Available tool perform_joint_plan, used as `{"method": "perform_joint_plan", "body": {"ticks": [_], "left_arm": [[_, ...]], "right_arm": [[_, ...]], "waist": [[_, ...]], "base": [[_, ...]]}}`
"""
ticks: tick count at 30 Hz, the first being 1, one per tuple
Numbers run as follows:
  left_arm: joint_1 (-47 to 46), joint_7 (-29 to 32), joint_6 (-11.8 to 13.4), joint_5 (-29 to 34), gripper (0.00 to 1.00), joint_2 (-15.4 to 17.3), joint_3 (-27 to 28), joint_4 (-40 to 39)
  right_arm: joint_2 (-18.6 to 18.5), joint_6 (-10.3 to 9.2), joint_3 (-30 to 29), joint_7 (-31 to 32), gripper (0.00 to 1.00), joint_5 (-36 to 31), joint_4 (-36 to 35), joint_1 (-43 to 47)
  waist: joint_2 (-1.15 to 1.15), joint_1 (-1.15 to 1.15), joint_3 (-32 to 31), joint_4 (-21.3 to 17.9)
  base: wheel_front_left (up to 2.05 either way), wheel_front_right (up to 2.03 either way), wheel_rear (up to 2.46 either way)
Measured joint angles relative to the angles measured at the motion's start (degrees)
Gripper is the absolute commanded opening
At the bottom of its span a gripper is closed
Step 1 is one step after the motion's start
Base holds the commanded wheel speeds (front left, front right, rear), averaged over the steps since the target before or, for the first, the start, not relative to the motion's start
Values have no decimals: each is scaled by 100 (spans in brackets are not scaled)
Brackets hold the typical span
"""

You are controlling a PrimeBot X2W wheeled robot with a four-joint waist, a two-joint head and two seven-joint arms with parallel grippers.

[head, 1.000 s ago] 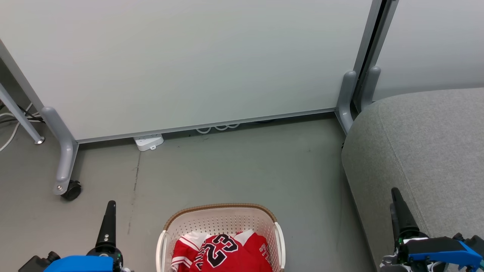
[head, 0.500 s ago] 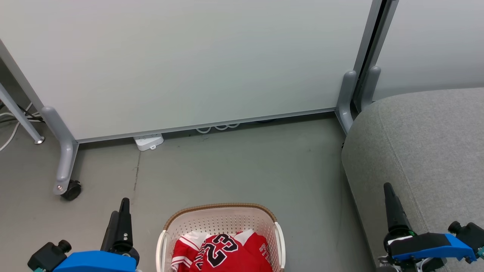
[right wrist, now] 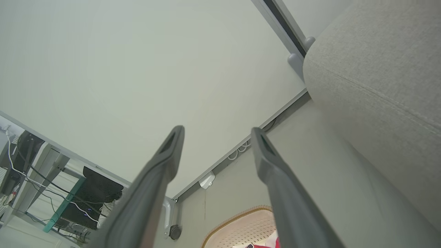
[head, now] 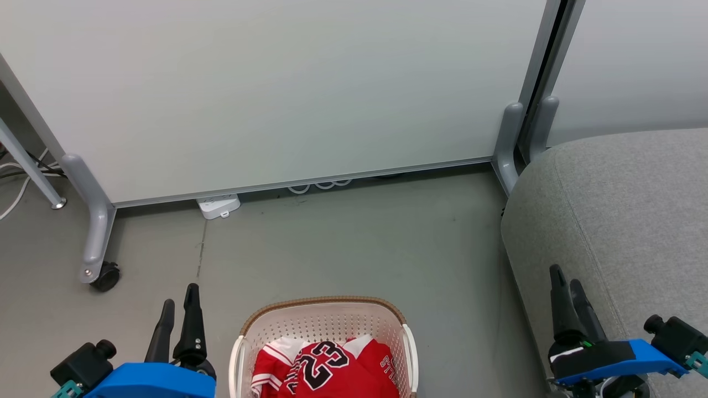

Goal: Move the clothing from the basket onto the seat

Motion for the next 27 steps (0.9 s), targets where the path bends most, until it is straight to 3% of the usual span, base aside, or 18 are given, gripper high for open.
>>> {"method": "perform_joint_plan", "body": {"ticks": [27], "left_arm": [[-52, -427, 170, 1647, 100, 26, -274, -10]], "right_arm": [[-1, 0, 159, -427, 100, -1879, -2, -29]], "waist": [[0, -1, -7, 27]], "base": [[0, 0, 0]]}}
